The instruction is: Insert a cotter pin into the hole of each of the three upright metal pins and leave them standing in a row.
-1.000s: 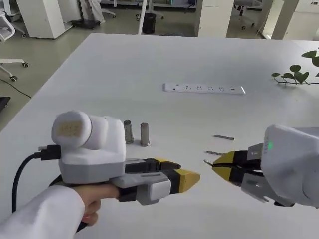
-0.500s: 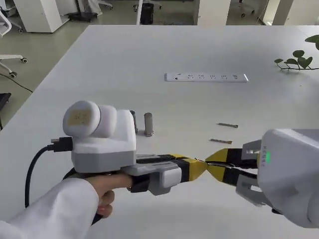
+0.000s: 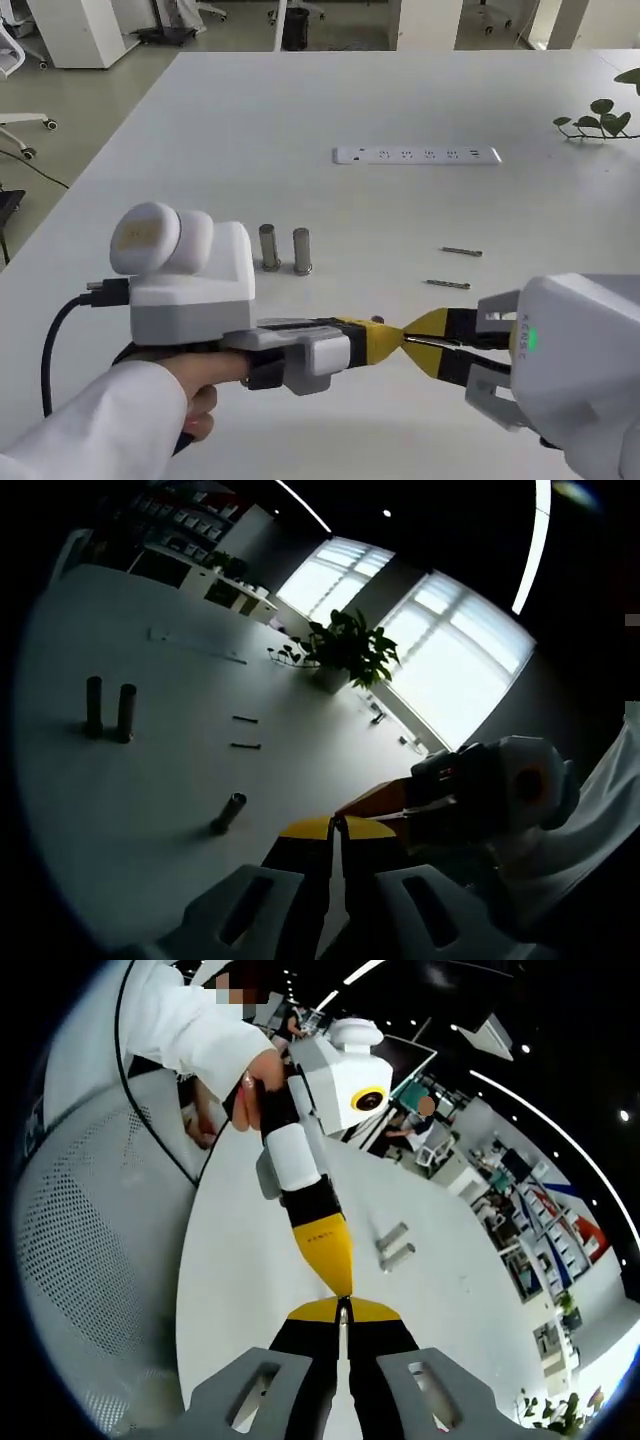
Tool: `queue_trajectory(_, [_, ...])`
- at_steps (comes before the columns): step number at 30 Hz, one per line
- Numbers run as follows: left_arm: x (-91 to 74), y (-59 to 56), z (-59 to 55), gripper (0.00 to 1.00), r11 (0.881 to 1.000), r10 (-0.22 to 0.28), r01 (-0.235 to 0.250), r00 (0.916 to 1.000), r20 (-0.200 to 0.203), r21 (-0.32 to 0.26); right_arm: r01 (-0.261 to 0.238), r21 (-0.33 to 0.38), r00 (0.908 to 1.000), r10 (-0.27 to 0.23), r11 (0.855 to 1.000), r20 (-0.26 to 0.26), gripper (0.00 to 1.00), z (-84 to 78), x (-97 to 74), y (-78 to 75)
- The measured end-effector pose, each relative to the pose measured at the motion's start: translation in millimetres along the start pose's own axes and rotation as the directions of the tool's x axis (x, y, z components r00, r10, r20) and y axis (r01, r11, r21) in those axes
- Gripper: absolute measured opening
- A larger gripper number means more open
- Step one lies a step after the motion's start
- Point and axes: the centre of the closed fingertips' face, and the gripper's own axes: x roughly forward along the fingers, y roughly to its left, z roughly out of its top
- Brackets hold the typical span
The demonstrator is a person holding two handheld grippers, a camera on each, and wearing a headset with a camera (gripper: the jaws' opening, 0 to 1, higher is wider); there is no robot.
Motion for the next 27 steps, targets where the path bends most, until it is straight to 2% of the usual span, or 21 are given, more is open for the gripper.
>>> queue_trajectory(2, [-0.6,-0.5,-0.6,0.00,1.000,0.002,-0.002,1.0000,-0.003,0.001,-0.001,-0.005,1.0000,0.001,1.000,0.001,0.00,0.8,0.1,0.5])
queue_trajectory(4, [-2.3,0.5,-1.9,0.00,0.998,0.016,-0.014,0.9996,-0.022,0.058,-0.006,-0.005,1.0000,0.006,1.000,0.005,0.00,1.3,0.7,2.0])
queue_trajectory(7, [-3.8,1.2,-3.3,0.00,0.997,0.036,-0.032,0.9979,-0.054,0.072,-0.002,-0.008,0.9999,0.002,1.000,0.014,0.00,2.2,1.7,4.2])
queue_trajectory(9, [-4.7,3.5,-4.4,0.00,0.988,0.057,-0.047,0.9958,-0.071,0.145,0.000,-0.006,0.9999,0.000,1.000,0.014,0.00,2.0,2.4,5.4])
queue_trajectory(13, [-7.0,1.5,-6.8,0.00,0.982,0.064,-0.049,0.9947,-0.080,0.181,0.001,-0.003,0.9997,-0.001,1.000,0.023,0.00,2.7,3.4,7.1])
queue_trajectory(18, [-11.6,1.4,-4.6,0.00,0.983,0.061,-0.047,0.9957,-0.070,0.177,0.014,0.004,0.9977,-0.014,1.000,0.066,0.00,6.8,2.2,5.4])
queue_trajectory(22, [-14.4,-0.5,-1.4,0.00,0.977,0.058,-0.046,0.9968,-0.055,0.207,0.025,0.023,0.9965,-0.027,0.999,0.079,0.00,10.3,0.3,1.4])
queue_trajectory(25, [-18.0,2.4,-0.9,0.00,0.973,0.072,-0.058,0.9959,-0.054,0.225,0.029,0.051,0.9961,-0.034,0.998,0.082,0.12,8.0,0.4,-2.6])
queue_trajectory(27, [-21.4,2.8,0.4,0.00,0.963,0.076,-0.060,0.9958,-0.051,0.262,0.024,0.069,0.9965,-0.029,0.997,0.079,0.13,4.5,0.0,-3.6])
